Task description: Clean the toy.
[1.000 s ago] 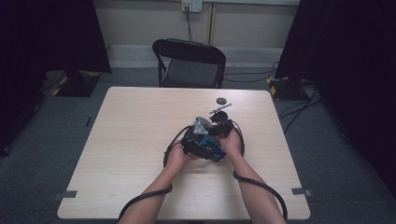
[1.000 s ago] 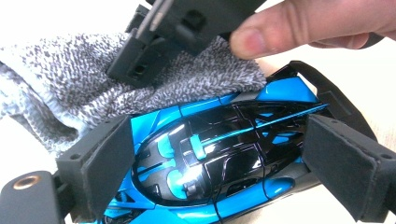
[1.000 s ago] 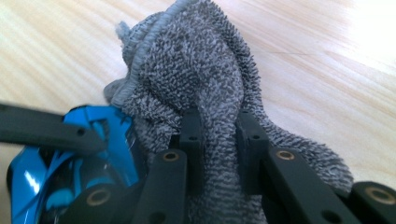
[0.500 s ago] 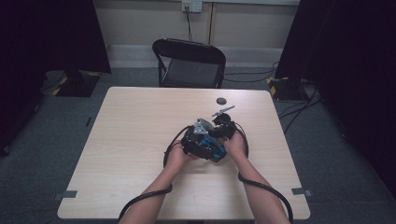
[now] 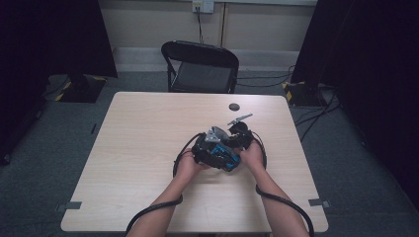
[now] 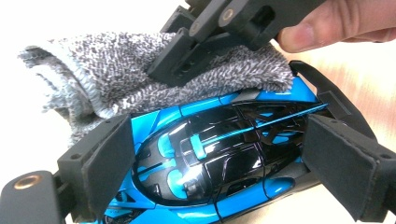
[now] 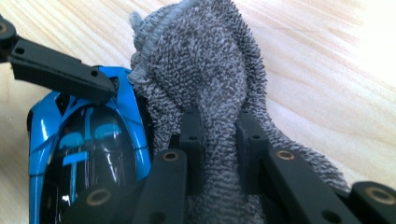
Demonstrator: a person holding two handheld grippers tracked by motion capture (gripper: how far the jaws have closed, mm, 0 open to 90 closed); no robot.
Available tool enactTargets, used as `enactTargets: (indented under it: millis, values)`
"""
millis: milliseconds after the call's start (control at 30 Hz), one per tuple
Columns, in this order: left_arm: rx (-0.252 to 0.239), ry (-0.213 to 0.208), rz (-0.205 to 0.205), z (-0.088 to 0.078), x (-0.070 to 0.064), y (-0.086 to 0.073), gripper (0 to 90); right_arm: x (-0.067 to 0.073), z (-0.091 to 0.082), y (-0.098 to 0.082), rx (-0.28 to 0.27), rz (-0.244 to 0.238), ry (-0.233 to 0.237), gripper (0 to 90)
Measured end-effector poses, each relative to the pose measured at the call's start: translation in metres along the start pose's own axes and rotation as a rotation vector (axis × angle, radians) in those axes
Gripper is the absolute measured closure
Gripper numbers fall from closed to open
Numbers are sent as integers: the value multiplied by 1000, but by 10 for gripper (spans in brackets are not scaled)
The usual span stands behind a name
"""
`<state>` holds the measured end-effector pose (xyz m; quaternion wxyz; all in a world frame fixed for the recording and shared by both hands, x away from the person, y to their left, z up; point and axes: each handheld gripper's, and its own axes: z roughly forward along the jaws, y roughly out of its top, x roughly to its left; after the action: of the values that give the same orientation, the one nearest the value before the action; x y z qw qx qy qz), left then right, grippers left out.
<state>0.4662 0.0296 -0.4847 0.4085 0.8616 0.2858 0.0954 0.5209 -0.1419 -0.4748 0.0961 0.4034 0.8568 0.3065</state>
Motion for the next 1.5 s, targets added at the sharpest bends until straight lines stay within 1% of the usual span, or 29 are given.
enactTargets:
  millis: [333,500,667,867,1067,1167,1367,1467,1500]
  values:
    - [8,-5,0,0,0,1,101,-5,-9,-8,19,-13,14,763]
    - [10,-2,-2,0,0,1,101,-9,-14,-14,16,-12,24,764]
    - [15,0,-3,-1,0,1,101,-12,-18,-20,19,-22,38,766]
    - [18,4,-3,-1,0,2,101,-16,-24,-28,14,-14,55,767]
    - [20,6,-4,-1,-1,2,102,-19,-32,-36,25,-8,55,768]
    - [22,7,-5,-1,-1,2,101,-21,-36,-41,19,-10,61,768]
    - [28,7,-4,-1,-1,3,101,-21,-43,-51,17,-8,48,753]
    - [30,8,-4,-1,-1,3,101,-20,-46,-54,10,-10,24,695]
    - [31,9,-4,-1,-1,3,101,-20,-46,-55,8,-17,24,680]
